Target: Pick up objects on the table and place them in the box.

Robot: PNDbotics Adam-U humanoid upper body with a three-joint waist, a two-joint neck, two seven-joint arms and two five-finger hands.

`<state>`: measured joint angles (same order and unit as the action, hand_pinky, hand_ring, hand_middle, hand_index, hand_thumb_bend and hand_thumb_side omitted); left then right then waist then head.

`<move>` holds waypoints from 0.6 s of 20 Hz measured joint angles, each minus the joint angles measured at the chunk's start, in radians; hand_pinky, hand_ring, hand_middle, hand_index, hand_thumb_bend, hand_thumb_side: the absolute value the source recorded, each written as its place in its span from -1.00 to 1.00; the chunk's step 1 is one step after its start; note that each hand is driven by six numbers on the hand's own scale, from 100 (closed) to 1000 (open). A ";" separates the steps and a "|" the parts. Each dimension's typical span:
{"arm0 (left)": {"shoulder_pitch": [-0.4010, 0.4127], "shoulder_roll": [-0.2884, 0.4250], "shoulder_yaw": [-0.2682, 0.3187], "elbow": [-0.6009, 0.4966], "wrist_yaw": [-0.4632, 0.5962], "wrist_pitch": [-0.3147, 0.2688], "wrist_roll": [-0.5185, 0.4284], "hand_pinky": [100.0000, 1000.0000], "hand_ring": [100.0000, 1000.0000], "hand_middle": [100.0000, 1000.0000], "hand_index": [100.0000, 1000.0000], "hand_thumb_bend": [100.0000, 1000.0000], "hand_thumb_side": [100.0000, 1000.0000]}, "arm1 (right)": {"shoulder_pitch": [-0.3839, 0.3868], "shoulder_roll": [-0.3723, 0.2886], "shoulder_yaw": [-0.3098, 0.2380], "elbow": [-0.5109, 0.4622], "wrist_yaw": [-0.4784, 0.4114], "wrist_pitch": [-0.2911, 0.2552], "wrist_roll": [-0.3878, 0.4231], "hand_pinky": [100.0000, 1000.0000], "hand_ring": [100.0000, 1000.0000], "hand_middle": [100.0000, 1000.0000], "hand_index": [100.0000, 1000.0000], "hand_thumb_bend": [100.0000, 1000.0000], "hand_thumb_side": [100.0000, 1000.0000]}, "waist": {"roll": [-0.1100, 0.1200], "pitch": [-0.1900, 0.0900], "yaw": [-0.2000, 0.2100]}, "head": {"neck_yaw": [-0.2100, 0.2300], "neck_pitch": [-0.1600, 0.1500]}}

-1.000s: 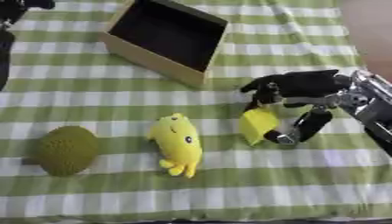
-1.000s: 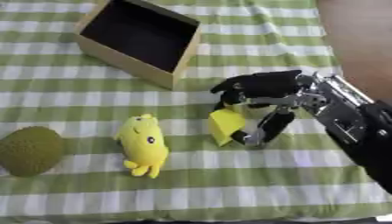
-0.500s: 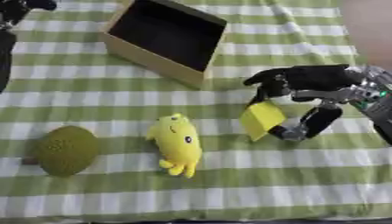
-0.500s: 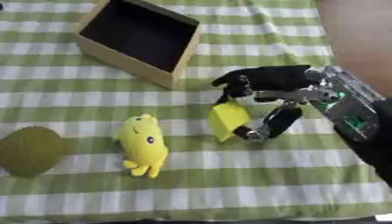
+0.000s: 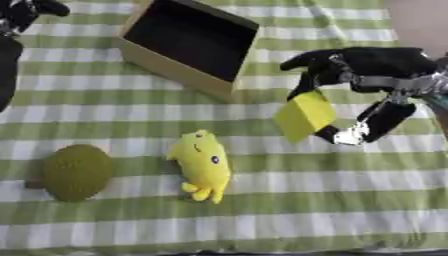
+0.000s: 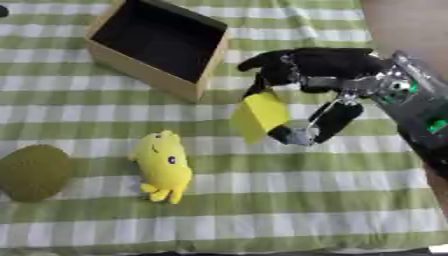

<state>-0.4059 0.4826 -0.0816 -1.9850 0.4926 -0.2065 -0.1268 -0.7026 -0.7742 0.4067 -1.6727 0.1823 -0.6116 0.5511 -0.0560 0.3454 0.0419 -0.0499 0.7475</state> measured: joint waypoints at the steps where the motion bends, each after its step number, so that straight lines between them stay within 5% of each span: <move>1: 0.000 0.000 0.000 0.000 0.000 0.000 0.000 0.26 0.50 0.32 0.60 -1.00 0.05 | -0.015 0.000 -0.004 0.000 -0.021 0.005 0.005 0.95 1.00 -0.32 0.42 -1.00 -0.55 | 0.000 0.000 0.000 | -0.001 -0.002; 6: 0.000 0.001 0.000 0.000 0.003 -0.001 -0.001 0.27 0.50 0.32 0.60 -1.00 0.05 | -0.112 0.012 -0.020 0.031 -0.107 0.026 0.026 0.91 1.00 -0.34 0.40 -1.00 -0.52 | 0.000 0.000 0.008 | -0.006 -0.003; 12: -0.005 0.010 0.000 0.000 0.007 -0.006 -0.004 0.26 0.50 0.32 0.60 -1.00 0.05 | -0.266 0.082 -0.032 0.231 -0.147 0.032 0.033 0.87 1.00 -0.33 0.40 -1.00 -0.51 | 0.000 -0.004 0.020 | -0.018 -0.001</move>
<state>-0.4111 0.4924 -0.0818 -1.9850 0.4998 -0.2128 -0.1305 -0.9686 -0.6919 0.3750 -1.4417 0.0353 -0.5791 0.5836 -0.0564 0.3410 0.0620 -0.0681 0.7469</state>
